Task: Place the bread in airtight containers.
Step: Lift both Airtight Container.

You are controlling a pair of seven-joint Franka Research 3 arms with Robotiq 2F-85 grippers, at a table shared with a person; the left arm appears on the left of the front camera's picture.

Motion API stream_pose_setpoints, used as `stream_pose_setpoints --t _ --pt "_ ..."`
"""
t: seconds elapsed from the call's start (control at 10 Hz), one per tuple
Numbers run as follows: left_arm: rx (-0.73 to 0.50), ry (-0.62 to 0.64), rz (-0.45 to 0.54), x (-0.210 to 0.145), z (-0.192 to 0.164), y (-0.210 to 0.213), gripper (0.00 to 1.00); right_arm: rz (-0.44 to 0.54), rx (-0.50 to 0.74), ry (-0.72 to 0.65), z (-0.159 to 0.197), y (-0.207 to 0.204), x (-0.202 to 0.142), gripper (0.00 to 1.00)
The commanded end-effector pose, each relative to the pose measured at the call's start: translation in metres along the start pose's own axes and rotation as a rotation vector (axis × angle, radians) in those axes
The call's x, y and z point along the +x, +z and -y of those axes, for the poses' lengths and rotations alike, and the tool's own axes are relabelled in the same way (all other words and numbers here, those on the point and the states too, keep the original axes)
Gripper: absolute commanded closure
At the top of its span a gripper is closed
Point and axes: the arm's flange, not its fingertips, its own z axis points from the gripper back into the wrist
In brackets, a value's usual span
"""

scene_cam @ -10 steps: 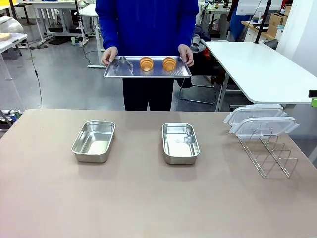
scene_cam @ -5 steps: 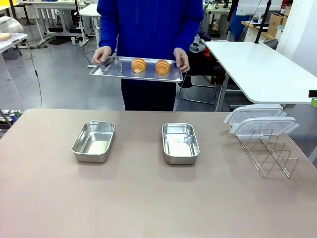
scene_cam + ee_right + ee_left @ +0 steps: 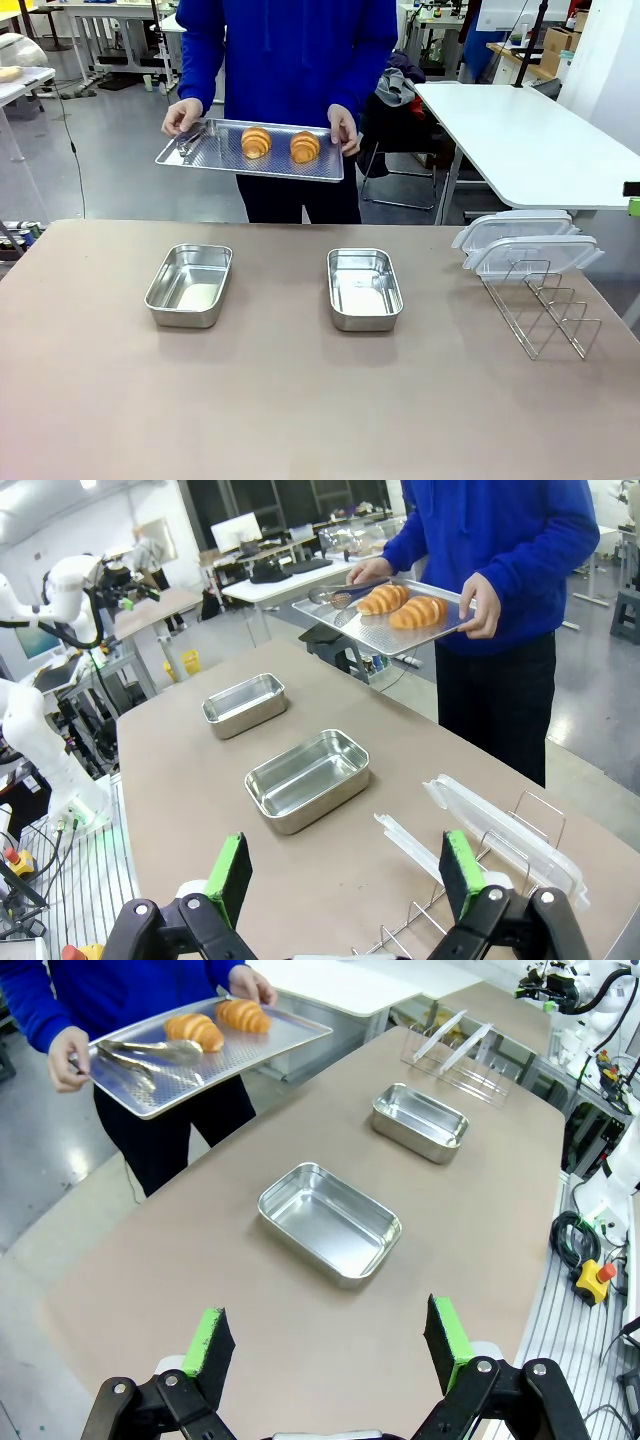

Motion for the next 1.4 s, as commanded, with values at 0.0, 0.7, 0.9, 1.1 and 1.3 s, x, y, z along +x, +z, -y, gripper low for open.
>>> stream_pose_setpoints --t 0.0,0.7,0.9,1.1,1.3 --pt "-0.006 -0.018 0.023 0.001 -0.002 0.0 0.0 0.029 -0.004 0.028 0.004 -0.002 0.003 0.0" --pt "0.019 0.048 -0.061 0.019 0.004 -0.007 0.0 -0.036 -0.029 -0.025 -0.004 -0.014 0.018 0.0" --pt "0.068 0.147 -0.162 0.075 0.01 -0.03 0.0 -0.143 -0.087 -0.045 -0.014 -0.063 0.075 0.0" --pt "0.181 0.271 -0.292 0.127 0.006 -0.062 0.0 -0.296 -0.205 -0.097 -0.031 -0.129 0.121 0.0" --pt "0.332 0.417 -0.442 0.162 0.008 -0.103 0.0 -0.514 -0.396 -0.256 -0.06 -0.202 0.152 0.0"
